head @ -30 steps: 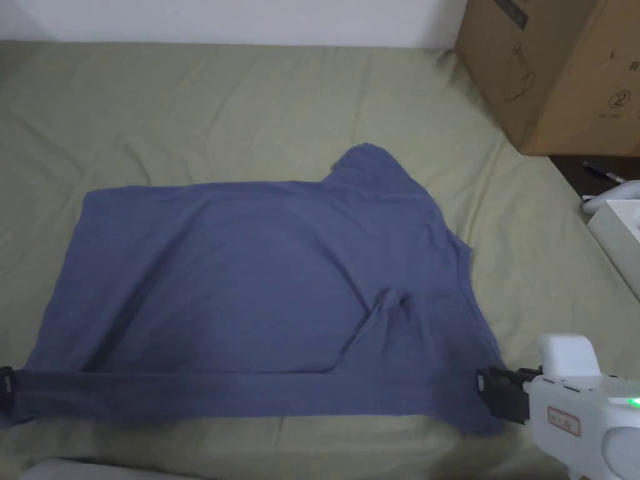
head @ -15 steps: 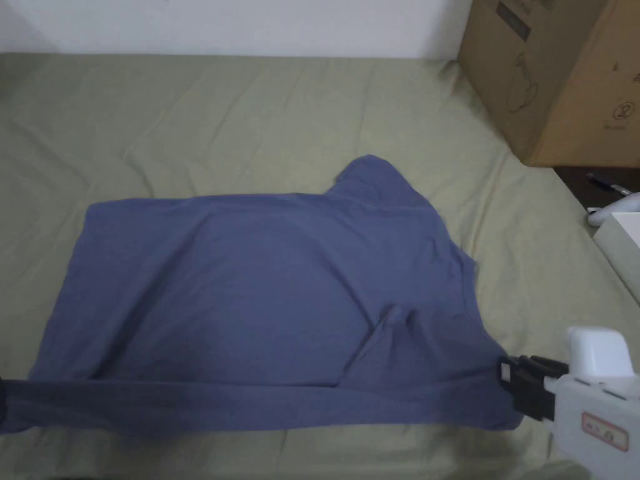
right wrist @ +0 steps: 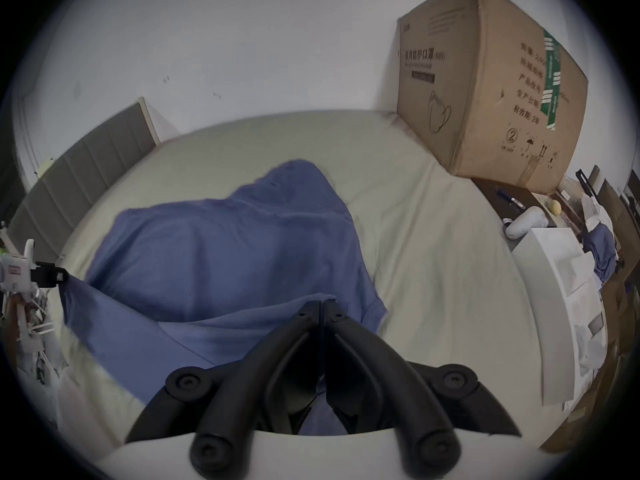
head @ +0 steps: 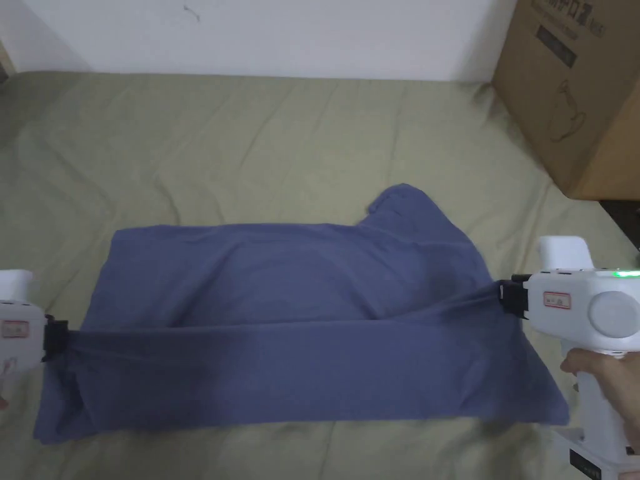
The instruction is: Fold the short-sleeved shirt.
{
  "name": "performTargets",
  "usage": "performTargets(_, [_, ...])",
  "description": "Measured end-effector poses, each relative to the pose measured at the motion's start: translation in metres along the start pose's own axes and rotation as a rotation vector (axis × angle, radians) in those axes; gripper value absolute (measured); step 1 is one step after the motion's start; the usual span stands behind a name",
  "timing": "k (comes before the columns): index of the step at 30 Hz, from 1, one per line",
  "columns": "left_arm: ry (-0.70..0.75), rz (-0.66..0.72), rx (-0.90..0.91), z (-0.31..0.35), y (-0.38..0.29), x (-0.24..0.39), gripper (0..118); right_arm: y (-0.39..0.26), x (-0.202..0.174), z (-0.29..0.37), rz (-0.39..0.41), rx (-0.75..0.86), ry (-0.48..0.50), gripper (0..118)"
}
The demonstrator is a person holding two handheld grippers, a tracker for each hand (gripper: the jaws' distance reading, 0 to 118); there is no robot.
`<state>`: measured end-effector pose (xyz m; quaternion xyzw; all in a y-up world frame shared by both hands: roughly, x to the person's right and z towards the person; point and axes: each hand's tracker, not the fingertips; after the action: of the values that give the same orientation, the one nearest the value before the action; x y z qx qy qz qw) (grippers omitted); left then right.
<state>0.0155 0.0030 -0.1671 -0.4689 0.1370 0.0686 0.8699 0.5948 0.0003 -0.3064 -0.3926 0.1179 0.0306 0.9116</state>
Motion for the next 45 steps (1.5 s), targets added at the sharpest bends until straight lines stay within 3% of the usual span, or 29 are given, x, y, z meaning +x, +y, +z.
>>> performTargets(2, [0.008, -0.017, -0.028, -0.012, -0.003, 0.001, 3, -0.002, 0.000, -0.014, -0.031, -0.032, 0.009, 2])
performTargets(3, [0.013, -0.019, -0.034, -0.017, -0.007, -0.003, 6, -0.003, -0.002, -0.019, -0.009, -0.032, 0.004, 2])
performTargets(4, [0.014, -0.012, -0.026, -0.018, -0.010, -0.004, 17, -0.005, -0.004, -0.023, 0.015, -0.039, -0.016, 2])
performTargets(5, [0.018, -0.015, -0.021, -0.017, -0.012, -0.005, 49, -0.007, -0.006, -0.026, 0.054, -0.042, -0.036, 3])
performTargets(6, [0.017, -0.014, -0.021, -0.014, -0.014, -0.005, 81, -0.011, -0.005, -0.029, 0.083, -0.055, -0.035, 13])
performTargets(7, [0.011, -0.010, -0.021, -0.010, -0.015, -0.008, 106, -0.012, -0.006, -0.028, 0.090, -0.055, -0.029, 39])
performTargets(8, [-0.010, -0.003, -0.016, -0.004, -0.017, -0.009, 115, -0.014, -0.006, -0.025, 0.100, -0.056, -0.028, 87])
performTargets(9, [-0.031, 0.004, 0.016, 0.006, -0.020, -0.010, 115, -0.016, -0.006, -0.019, 0.099, -0.054, -0.023, 106])
performTargets(10, [-0.043, 0.011, 0.034, 0.015, -0.022, -0.011, 115, -0.017, -0.008, -0.009, 0.100, -0.031, -0.005, 109])
performTargets(13, [-0.078, 0.051, 0.006, 0.045, -0.038, -0.015, 115, -0.019, -0.012, 0.025, 0.066, 0.042, 0.029, 105])
performTargets(15, [-0.089, 0.066, 0.002, 0.064, -0.057, -0.017, 104, -0.027, -0.017, 0.056, 0.063, 0.085, 0.059, 89])
performTargets(16, [-0.090, 0.071, 0.021, 0.073, -0.067, -0.017, 91, -0.032, -0.019, 0.069, 0.065, 0.112, 0.083, 69])
performTargets(17, [-0.090, 0.085, 0.041, 0.082, -0.076, -0.018, 62, -0.038, -0.022, 0.083, 0.059, 0.130, 0.088, 40])
performTargets(18, [-0.096, 0.099, 0.040, 0.090, -0.085, -0.020, 40, -0.045, -0.030, 0.099, 0.058, 0.148, 0.091, 22])
performTargets(19, [-0.105, 0.126, 0.047, 0.091, -0.095, -0.025, 25, -0.053, -0.034, 0.108, 0.056, 0.148, 0.085, 12])
performTargets(21, [-0.120, 0.161, 0.055, 0.097, -0.113, -0.029, 8, -0.074, -0.039, 0.123, 0.039, 0.154, 0.100, 0])
performTargets(22, [-0.124, 0.167, 0.057, 0.097, -0.120, -0.030, 0, -0.083, -0.042, 0.128, 0.011, 0.138, 0.141, 0])
performTargets(25, [-0.077, 0.207, 0.059, 0.084, -0.137, -0.032, 0, -0.108, -0.047, 0.136, -0.084, 0.091, 0.215, 0])
performTargets(30, [-0.130, 0.190, 0.053, 0.062, -0.126, -0.040, 4, -0.129, -0.050, 0.134, -0.086, 0.043, 0.174, 0])
performTargets(31, [-0.124, 0.179, 0.064, 0.063, -0.121, -0.037, 25, -0.131, -0.049, 0.134, -0.097, 0.039, 0.177, 0])
performTargets(32, [-0.091, 0.156, 0.054, 0.060, -0.114, -0.035, 73, -0.133, -0.048, 0.135, -0.115, 0.029, 0.187, 0])
performTargets(33, [-0.066, 0.121, 0.029, 0.052, -0.109, -0.034, 105, -0.134, -0.046, 0.136, -0.144, 0.012, 0.203, 0])
performTargets(34, [-0.053, 0.084, 0.019, 0.046, -0.106, -0.034, 115, -0.138, -0.040, 0.133, -0.172, 0.004, 0.230, 0])
performTargets(37, [-0.001, 0.061, -0.032, 0.026, -0.099, -0.030, 113, -0.145, -0.037, 0.135, -0.202, 0.001, 0.232, 0])
performTargets(39, [-0.052, 0.083, -0.049, 0.013, -0.102, -0.029, 112, -0.147, -0.038, 0.134, -0.200, -0.017, 0.214, 0])
performTargets(44, [0.020, 0.063, -0.080, -0.005, -0.107, -0.016, 99, -0.152, -0.031, 0.132, -0.206, -0.034, 0.192, 0])
performTargets(45, [0.034, 0.072, -0.083, -0.001, -0.105, -0.014, 91, -0.152, -0.029, 0.132, -0.211, -0.033, 0.191, 0])
